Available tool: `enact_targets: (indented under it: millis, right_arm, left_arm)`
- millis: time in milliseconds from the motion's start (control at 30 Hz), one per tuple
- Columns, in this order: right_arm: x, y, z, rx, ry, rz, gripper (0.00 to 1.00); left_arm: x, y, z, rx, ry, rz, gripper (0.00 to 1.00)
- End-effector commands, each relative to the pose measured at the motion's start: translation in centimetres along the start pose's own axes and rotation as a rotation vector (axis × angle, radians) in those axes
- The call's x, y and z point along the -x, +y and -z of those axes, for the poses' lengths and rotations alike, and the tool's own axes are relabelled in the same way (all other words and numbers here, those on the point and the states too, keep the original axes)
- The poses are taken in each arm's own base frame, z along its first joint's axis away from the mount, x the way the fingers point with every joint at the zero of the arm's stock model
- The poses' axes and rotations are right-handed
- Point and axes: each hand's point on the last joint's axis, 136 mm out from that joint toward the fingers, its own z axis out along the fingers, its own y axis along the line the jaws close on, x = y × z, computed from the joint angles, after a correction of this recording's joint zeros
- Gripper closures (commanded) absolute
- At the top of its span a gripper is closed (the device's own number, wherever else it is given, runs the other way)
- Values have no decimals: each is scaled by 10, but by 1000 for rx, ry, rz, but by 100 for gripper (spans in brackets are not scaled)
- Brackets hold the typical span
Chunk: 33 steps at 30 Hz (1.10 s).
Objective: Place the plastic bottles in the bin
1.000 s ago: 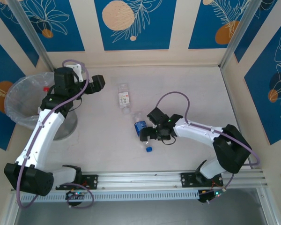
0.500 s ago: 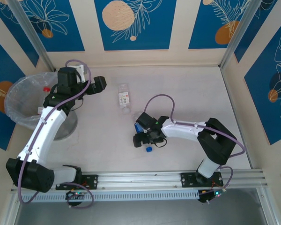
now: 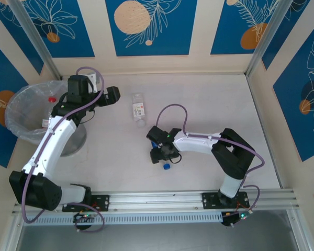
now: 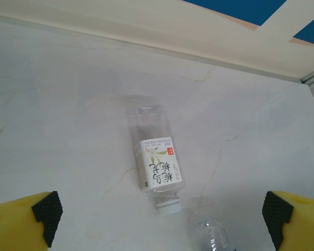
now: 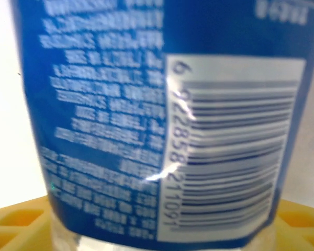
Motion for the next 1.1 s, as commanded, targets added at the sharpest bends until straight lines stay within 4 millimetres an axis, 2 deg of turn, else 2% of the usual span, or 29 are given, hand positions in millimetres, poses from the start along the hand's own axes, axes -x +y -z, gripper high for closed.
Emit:
enact_targets:
  millis: [0, 133, 300, 600, 700, 900, 1067]
  right_arm:
    - [13, 9, 5, 18, -44, 38, 31]
    - [19, 13, 9, 45, -63, 42, 36]
    - [26, 17, 15, 62, -92, 43, 38]
    - [46, 22, 50, 122, -242, 44, 39]
    - [56, 25, 66, 156, -303, 40, 39]
    - [87, 39, 111, 280, -470, 19, 40]
    - [104, 49, 135, 408, -542, -11, 40]
  left_arm:
    - [-11, -7, -8, -39, 54, 24, 1]
    - [-27, -7, -19, -58, 114, 56, 1]
    - [-35, -7, -23, -69, 136, 77, 1]
    - [-45, -13, -25, -112, 184, 78, 1]
    - [-46, -28, -23, -202, 194, 66, 1]
    - [-50, -72, -12, -473, 185, 34, 0]
    - [-54, -99, -11, -673, 188, 94, 0]
